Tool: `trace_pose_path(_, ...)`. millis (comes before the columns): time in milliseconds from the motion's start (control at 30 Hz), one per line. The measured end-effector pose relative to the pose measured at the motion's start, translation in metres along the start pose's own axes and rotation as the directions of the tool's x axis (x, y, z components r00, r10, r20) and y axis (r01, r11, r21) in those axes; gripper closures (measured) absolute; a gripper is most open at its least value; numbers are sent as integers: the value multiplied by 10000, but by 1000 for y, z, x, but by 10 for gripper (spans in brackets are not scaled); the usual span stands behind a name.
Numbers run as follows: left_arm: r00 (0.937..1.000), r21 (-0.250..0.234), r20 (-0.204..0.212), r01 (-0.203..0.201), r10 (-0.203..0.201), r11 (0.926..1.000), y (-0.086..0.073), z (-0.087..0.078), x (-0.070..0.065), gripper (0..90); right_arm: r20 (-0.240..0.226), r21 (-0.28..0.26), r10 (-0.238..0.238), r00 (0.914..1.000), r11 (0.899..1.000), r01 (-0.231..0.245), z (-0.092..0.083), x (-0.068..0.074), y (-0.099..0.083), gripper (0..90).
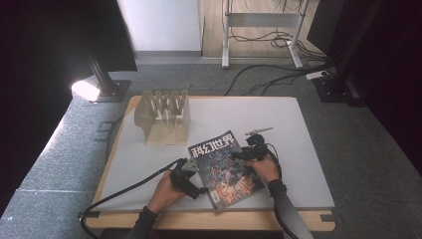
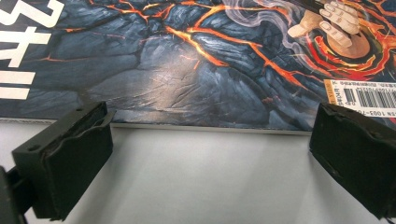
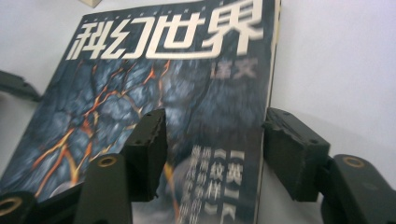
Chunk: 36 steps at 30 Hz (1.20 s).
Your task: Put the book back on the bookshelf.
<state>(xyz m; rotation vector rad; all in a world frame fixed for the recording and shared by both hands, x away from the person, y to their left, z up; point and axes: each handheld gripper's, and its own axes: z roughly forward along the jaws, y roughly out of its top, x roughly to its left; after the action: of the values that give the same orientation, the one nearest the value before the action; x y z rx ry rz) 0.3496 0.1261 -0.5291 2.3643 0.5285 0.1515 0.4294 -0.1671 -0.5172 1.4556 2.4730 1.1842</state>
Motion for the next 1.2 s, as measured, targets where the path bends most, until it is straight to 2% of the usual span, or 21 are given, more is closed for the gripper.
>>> trace_pose_path(33,10000,-1,-2,-2,2,10000,0,0,0,0,-342,121,118,9993,9999,-114,-4,0,-3,439)
trace_pose_path(100,10000,-5,3,-3,3,10000,0,0,0,0,-402,58,122,9991,9999,-120,-6,2,-5,457)
trace_pose_path(233,10000,-7,-7,-21,21,10000,0,0,0,0,-316,90,-270,9991,9996,273,-12,5,1,517)
trace_pose_path(367,10000,-24,-23,-32,32,10000,0,0,0,0,-223,353,-633,9977,9973,641,-1,3,16,563)
trace_pose_path(467,9999,5,-78,-75,75,10000,0,1,-1,0,-188,387,-742,9971,9964,749,5,2,21,607)
trace_pose_path(500,9999,22,-83,-75,75,10000,0,0,-1,0,-154,443,-872,9961,9952,878,7,3,24,663)
trace_pose_path(533,9999,22,-82,-74,74,10000,0,0,-1,0,-154,443,-872,9961,9952,878,7,3,24,663)
trace_pose_path(567,9999,26,-83,-73,74,10000,0,0,-1,0,-230,420,-933,9954,9947,942,5,3,25,703)
trace_pose_path(667,10000,0,-67,-43,43,10000,0,1,-1,0,-679,85,-1137,9912,9934,1145,-7,9,27,805)
trace_pose_path(800,10000,12,-62,-28,28,10000,0,0,-1,0,-548,41,-1766,9827,9842,1771,-19,24,32,812)
trace_pose_path(833,10000,10,-76,8,-8,10000,0,0,-1,0,-514,-64,-2092,9765,9779,2092,-24,31,34,813)
trace_pose_path(933,9996,16,-167,212,-211,9998,-1,-1,-2,0,-550,-211,-2191,9741,9757,2183,-29,36,35,814)
trace_pose_path(1033,9979,-72,51,651,-651,9979,-2,-5,2,0,-594,-409,-2355,9701,9715,2334,-37,43,35,816)
trace_pose_path(1067,9967,-52,-22,806,-806,9967,-2,-6,4,0,-615,-487,-2395,9690,9704,2367,-40,45,35,816)
trace_pose_path(1133,9960,58,-143,881,-880,9961,-2,-7,7,0,-637,-622,-2465,9670,9681,2427,-45,49,36,816)
trace_pose_path(1200,9943,-87,-87,1058,-1058,9944,-1,-6,9,0,-617,-687,-2537,9653,9660,2494,-50,54,37,816)
